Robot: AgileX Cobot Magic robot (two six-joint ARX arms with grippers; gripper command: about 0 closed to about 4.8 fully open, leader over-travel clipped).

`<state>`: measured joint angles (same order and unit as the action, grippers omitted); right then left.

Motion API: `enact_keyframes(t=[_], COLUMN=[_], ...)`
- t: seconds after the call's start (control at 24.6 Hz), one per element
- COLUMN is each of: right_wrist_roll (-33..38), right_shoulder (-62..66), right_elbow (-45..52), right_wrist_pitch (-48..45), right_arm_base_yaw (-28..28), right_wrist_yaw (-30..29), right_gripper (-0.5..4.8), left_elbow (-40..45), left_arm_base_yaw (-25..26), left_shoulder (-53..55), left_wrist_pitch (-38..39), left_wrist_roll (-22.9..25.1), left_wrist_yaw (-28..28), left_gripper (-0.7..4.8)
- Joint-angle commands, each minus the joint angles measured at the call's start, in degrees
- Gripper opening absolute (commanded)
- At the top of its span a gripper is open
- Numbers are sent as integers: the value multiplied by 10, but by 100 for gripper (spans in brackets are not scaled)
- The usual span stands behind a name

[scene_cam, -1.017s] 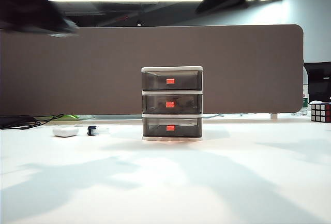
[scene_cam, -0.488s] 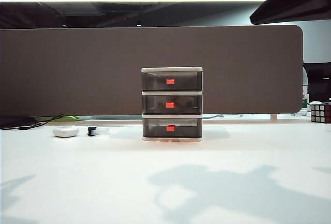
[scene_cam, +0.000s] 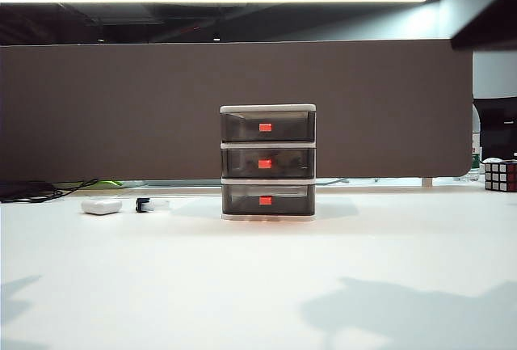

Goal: Open the second layer of the drawer on the table, pick up a pack of napkins on the table and put it in, and finally close the drawer.

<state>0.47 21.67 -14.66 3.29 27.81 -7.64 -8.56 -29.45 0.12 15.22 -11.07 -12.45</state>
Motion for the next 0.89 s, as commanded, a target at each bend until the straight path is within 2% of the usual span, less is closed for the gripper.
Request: enact_keyframes(t=[0.04, 0.24, 0.45, 0.49, 0.53, 0.61, 0.65, 0.73, 0.89], right_wrist_roll=[9, 26, 27, 28, 29, 29, 25, 21, 12], right_shoulder=[-42, -96, -131, -145, -151, -165, -176, -182, -187], right_elbow=[27, 79, 116, 131, 137, 146, 146, 146, 146], right_wrist_pitch=[-1, -1, -7, -6, -6, 0, 2, -6, 0], right_arm_base_yaw=[3, 3, 3, 3, 3, 3, 2, 0, -25], right_wrist_yaw=[15, 11, -14, -15, -15, -14, -8, -8, 7], right_gripper=[-5, -4, -5, -4, -4, -5, -5, -5, -5], left_elbow=[-2, -2, 3, 14, 22, 45, 76, 82, 82], left_arm_base_yaw=[0, 0, 0, 0, 0, 0, 0, 2, 12], left_shoulder=[0, 0, 0, 0, 0, 0, 0, 1, 0], left_wrist_pitch=[3, 30, 11, -28, -50, -114, -191, -190, -133], left_wrist_roll=[-1, -5, 130, 154, 156, 150, 132, 126, 182], left_wrist_yaw=[-3, 11, 49, 61, 61, 59, 41, 10, -18], left_gripper=[-6, -5, -5, -5, -5, -5, -5, -5, 11])
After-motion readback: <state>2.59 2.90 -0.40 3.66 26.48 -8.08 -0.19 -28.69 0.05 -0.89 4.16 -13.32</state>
